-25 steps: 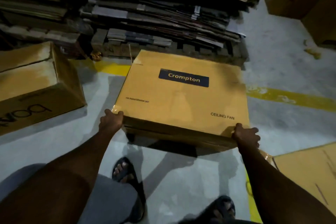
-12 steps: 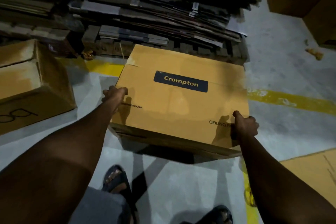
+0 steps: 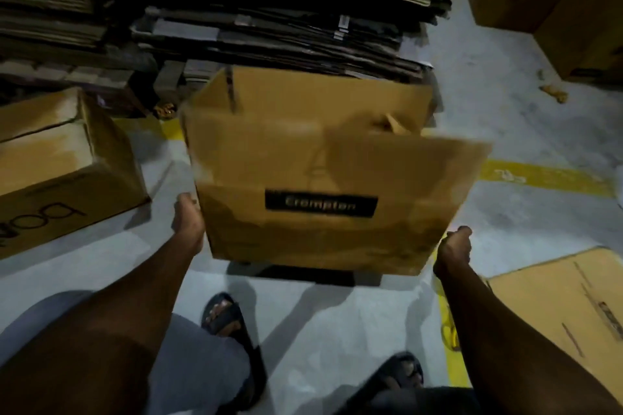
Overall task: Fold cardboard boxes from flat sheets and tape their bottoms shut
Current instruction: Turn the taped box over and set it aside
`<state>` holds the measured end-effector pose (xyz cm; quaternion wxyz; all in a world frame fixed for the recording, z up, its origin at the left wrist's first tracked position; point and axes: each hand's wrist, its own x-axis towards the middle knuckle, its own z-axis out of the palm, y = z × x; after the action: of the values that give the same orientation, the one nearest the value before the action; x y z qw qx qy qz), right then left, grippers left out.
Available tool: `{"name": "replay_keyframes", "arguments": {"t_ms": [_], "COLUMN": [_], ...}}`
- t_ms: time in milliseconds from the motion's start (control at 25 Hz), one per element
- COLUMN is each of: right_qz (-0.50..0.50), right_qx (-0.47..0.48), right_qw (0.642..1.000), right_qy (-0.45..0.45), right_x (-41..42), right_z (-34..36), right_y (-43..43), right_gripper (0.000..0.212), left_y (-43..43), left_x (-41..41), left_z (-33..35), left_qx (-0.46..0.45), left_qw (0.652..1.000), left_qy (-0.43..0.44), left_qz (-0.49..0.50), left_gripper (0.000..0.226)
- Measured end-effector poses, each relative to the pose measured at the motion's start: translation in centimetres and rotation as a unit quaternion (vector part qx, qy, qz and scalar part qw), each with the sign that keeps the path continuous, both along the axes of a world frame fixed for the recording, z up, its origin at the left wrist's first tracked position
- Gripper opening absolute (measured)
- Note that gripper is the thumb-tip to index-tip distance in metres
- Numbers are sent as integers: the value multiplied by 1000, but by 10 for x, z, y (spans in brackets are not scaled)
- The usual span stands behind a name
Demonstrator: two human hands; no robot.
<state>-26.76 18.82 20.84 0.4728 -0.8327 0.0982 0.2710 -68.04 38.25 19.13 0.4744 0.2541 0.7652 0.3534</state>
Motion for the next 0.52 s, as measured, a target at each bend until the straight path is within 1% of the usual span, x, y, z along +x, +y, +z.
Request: {"name": "replay_keyframes", "arguments": {"t_ms": [80,120,160,200,280,360,400,440,480,520], "right_qz": [-56,-77,-83,-81,-83,-93,-85,-56,-13,31], "right_qx": [41,69,91,107,123,99,73,40,11,-21], "right_qw": [996,991,987,985,985,991,993,994,992,988], "right_qy": [56,87,104,108,84,15,-36,-88,-127,-150], "right_x": [-6,-11,-17,-24,-34,-45,-48,-50,-53,-57], "right_z": [4,11,18,28,41,56,62,64,64,62], "right_y": [-25,-36,-47,-56,-68,-75,-79,-82,-86,-90], "right_gripper": [60,58,51,43,32,28,27,26,24,22], "left_y": [-11,-15,-23,-32,-48,-55,-57,-60,-63,-70], "left_x": [-14,-17,-20,-22,-23,-30,-34,-36,-38,-39], "left_z": [6,14,23,31,53,68,75,81,83,86], "left_qx": [-4,1,19,32,58,63,58,53,51,45], "left_qw": [995,992,993,992,993,996,990,976,955,935], "left_qy": [-77,-103,-96,-111,-100,-11,59,118,164,185], "left_qz": [56,77,66,58,13,-66,-118,-176,-243,-297], "left_gripper": [64,68,67,62,44,34,33,34,39,46]}}
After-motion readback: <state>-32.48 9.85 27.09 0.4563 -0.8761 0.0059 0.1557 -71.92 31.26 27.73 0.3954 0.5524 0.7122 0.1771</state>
